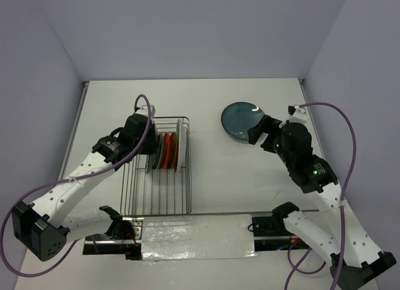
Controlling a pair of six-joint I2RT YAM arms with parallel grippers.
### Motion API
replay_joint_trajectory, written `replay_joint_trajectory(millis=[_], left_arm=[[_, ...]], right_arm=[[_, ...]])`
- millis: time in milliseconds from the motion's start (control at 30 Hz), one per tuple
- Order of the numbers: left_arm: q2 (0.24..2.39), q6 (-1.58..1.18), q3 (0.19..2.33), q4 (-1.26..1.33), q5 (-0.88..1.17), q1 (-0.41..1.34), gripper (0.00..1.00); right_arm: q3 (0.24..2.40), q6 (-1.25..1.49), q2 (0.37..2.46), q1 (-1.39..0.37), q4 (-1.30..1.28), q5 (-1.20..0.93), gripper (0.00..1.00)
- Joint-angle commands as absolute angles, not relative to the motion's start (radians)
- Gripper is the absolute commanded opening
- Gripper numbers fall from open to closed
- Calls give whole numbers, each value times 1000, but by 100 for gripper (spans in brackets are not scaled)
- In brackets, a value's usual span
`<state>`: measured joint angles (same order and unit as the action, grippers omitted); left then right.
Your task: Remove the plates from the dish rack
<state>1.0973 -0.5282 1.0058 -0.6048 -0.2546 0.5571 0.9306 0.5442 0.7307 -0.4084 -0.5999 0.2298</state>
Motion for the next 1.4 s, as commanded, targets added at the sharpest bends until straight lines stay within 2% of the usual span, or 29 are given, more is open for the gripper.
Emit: replay_joint_trajectory(millis=[0, 500, 833, 1000, 1100, 1233, 1300, 1367], left_arm=[[1101, -468, 1092, -627, -262, 555, 0], [1132, -287, 1328, -724, -252, 555, 0], [1000, -140, 1393, -582, -200, 555, 0], [885, 61, 1332, -361, -48, 558, 0], [798, 198, 1260, -114, 107, 558, 0], [833, 319, 1382, -153, 351, 560, 0], [857, 363, 1436, -179, 480, 560, 0], [856, 415, 1445, -169, 625, 558, 0]], right_arm=[[923, 541, 704, -419, -598, 227, 100], [960, 540, 689, -420, -621, 224, 100], [1035, 523, 724, -420, -614, 161, 100], [1078, 549, 753, -420, -540, 14, 100], [1130, 598, 822, -417, -471, -118, 100], [1268, 670, 939, -397, -456, -279, 100], [1333, 744, 1010, -319, -456, -369, 100], [1345, 884, 1051, -225, -384, -573, 100]])
